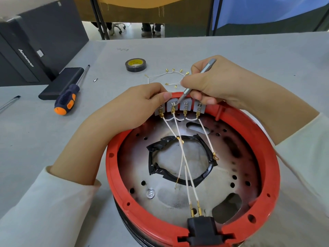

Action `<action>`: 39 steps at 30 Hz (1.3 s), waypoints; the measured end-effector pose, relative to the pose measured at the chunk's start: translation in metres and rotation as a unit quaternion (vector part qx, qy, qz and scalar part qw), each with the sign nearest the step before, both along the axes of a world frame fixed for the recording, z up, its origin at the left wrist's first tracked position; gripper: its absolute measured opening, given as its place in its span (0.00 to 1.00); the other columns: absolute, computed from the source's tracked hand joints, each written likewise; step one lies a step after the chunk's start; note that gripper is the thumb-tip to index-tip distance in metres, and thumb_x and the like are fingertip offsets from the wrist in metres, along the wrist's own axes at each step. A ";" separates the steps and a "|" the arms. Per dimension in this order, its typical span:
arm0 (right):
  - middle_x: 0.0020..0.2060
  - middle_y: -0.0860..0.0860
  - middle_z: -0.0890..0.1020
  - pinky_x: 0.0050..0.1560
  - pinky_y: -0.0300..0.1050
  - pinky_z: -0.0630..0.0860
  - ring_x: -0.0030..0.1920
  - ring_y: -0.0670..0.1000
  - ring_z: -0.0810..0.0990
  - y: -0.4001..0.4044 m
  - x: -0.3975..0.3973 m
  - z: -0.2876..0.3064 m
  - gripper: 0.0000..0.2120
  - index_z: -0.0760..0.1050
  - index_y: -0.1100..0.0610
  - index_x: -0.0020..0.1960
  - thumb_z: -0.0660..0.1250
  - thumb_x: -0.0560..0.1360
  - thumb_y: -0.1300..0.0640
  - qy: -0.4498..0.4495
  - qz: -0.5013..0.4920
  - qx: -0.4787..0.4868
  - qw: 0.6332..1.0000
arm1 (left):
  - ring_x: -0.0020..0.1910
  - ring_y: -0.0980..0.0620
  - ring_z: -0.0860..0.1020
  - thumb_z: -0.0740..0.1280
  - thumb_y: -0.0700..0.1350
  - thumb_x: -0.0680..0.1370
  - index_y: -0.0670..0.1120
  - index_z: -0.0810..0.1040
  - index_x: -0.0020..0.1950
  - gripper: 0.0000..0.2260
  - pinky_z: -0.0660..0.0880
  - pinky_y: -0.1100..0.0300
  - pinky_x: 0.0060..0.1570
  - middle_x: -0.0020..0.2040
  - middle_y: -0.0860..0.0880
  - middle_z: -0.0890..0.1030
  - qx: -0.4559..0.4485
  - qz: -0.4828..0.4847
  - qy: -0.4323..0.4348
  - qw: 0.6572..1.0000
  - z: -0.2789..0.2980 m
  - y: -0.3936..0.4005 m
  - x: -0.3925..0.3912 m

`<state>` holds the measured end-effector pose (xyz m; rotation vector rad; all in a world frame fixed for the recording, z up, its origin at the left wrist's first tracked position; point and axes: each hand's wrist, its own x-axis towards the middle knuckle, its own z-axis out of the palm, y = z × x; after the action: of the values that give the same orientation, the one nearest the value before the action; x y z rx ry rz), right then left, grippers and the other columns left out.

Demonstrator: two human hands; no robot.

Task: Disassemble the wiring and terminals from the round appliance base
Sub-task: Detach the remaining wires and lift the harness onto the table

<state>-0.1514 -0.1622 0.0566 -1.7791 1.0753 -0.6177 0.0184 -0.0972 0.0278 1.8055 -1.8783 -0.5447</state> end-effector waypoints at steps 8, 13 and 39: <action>0.18 0.52 0.72 0.19 0.32 0.58 0.14 0.48 0.61 0.007 0.003 -0.011 0.13 0.64 0.57 0.31 0.63 0.71 0.64 -0.053 -0.032 -0.070 0.996 | 0.43 0.53 0.75 0.56 0.55 0.81 0.53 0.76 0.49 0.11 0.69 0.67 0.41 0.43 0.51 0.79 0.002 -0.001 0.003 1.000 0.000 0.000 0.001; 0.16 0.50 0.69 0.18 0.31 0.58 0.14 0.45 0.62 0.008 0.000 -0.014 0.15 0.63 0.57 0.29 0.64 0.70 0.65 -0.113 -0.059 -0.111 0.986 | 0.40 0.54 0.75 0.56 0.56 0.80 0.54 0.76 0.49 0.11 0.68 0.68 0.37 0.42 0.49 0.79 0.004 -0.001 0.004 1.000 -0.001 0.000 0.001; 0.20 0.52 0.71 0.20 0.33 0.63 0.17 0.46 0.67 0.010 0.002 -0.019 0.15 0.64 0.54 0.28 0.66 0.69 0.61 -0.054 -0.033 -0.170 0.983 | 0.46 0.51 0.76 0.56 0.56 0.80 0.54 0.76 0.50 0.11 0.70 0.65 0.45 0.44 0.49 0.80 0.009 0.002 0.011 1.000 0.000 0.001 0.000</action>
<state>-0.1499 -0.1521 0.0373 -1.9779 1.0007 -0.9744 0.0180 -0.0963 0.0273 1.8072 -1.8617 -0.5799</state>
